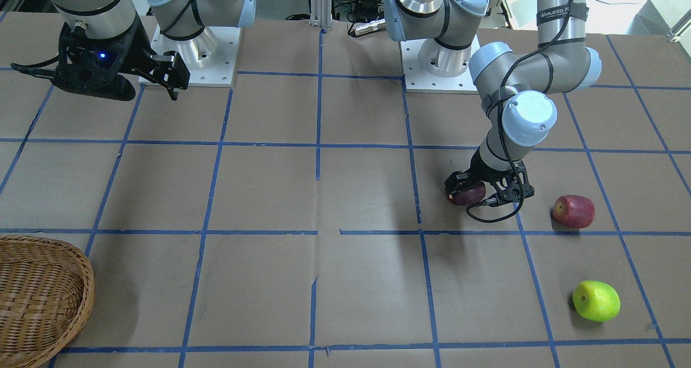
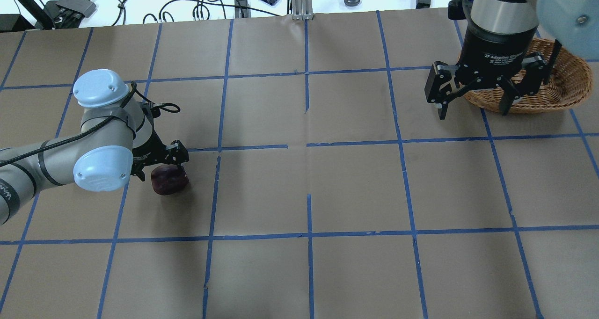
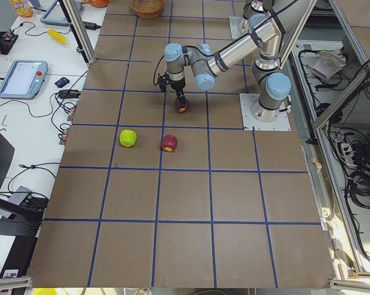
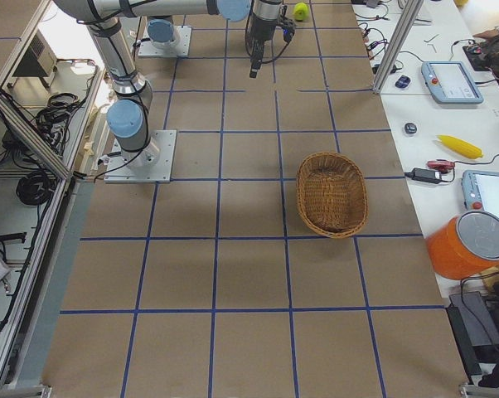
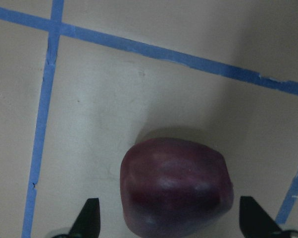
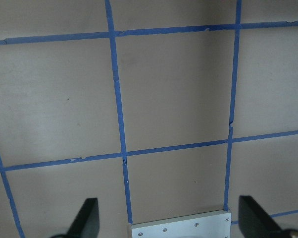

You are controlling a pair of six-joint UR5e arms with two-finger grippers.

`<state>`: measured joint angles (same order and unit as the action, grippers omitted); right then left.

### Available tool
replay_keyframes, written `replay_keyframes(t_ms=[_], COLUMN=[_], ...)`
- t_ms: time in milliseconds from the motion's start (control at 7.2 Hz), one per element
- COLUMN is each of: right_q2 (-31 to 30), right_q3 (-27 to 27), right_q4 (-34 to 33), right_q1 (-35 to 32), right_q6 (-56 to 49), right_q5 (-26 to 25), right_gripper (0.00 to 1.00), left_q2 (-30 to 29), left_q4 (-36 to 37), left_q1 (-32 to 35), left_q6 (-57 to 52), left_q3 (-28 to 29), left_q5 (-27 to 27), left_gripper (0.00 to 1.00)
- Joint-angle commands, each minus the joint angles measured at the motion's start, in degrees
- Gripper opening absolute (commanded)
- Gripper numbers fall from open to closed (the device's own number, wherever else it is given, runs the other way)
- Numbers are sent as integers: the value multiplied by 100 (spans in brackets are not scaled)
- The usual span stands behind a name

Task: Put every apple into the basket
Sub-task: 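Close the left gripper around the dark purple apple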

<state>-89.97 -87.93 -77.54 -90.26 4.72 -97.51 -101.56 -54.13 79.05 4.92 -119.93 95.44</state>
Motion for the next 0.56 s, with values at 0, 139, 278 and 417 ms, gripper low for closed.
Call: replay_keyframes(t_ms=[0,139,278,417], right_q2=[-3,-3,-3,-3], right_q3=[4,4,4,13], right_q4=[-24,-33,-33,-33], right_q1=[0,0,0,0], right_q6=[11,11,11,28], right_q5=[4,4,13,30], right_gripper=[100,100,100,100], left_q2=[-91,-92,-100,-109], left_q4=[61,70,70,61], left_q1=[-4,-4,-4,-4], left_q6=[9,1,9,-34], left_q3=[-21,-56,-100,-118], left_q5=[-34,-147,-305,-333], left_gripper=[100,100,100,99])
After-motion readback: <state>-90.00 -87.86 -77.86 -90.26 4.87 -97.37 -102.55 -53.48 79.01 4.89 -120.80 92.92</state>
